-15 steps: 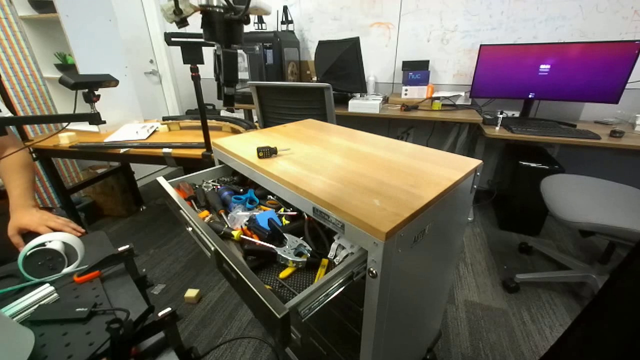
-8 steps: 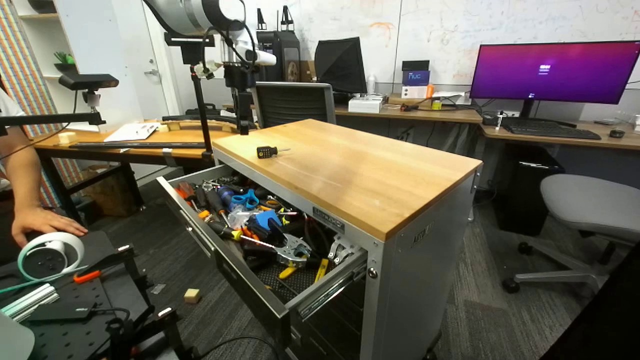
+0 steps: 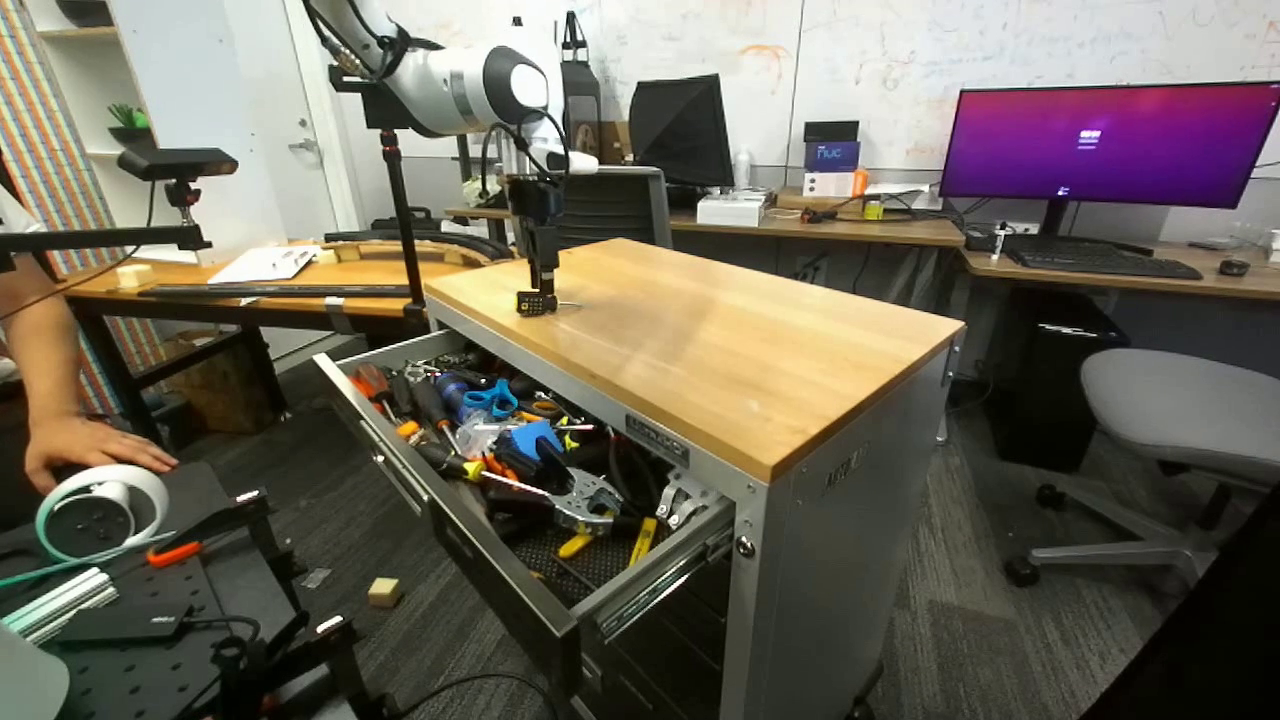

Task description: Put the black screwdriver inside the open drawer and close the drawer

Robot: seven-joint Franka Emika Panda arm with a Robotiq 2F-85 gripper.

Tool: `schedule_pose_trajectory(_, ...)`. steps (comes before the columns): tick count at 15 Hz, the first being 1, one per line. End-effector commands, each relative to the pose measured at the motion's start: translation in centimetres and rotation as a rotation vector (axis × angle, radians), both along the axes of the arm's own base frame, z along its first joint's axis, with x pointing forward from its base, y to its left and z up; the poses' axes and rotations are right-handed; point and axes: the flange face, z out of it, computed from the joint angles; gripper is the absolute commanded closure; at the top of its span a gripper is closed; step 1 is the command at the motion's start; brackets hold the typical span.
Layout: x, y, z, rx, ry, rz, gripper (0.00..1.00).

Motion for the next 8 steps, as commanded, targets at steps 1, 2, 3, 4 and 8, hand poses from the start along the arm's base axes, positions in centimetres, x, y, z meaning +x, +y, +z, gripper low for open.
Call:
schedule_pose_trajectory(1, -0.2, -0.3, 1.2, -0.032, 0.005, -0.050, 0.00)
schedule_pose_trajectory(2, -0.4, -0.5, 1.2, -0.032, 0.014, -0.061, 0.00)
schedule_pose_trajectory(3, -0.8, -0.8, 1.2, -0.034, 0.018, -0.077, 0.00)
schedule_pose_trajectory(4, -1.4, -0.9, 1.1, -0.024, 0.027, -0.085, 0.00)
schedule_pose_trajectory(8, -2.6, -0.9, -0.9, 0.006, 0.086, -0.103, 0.00)
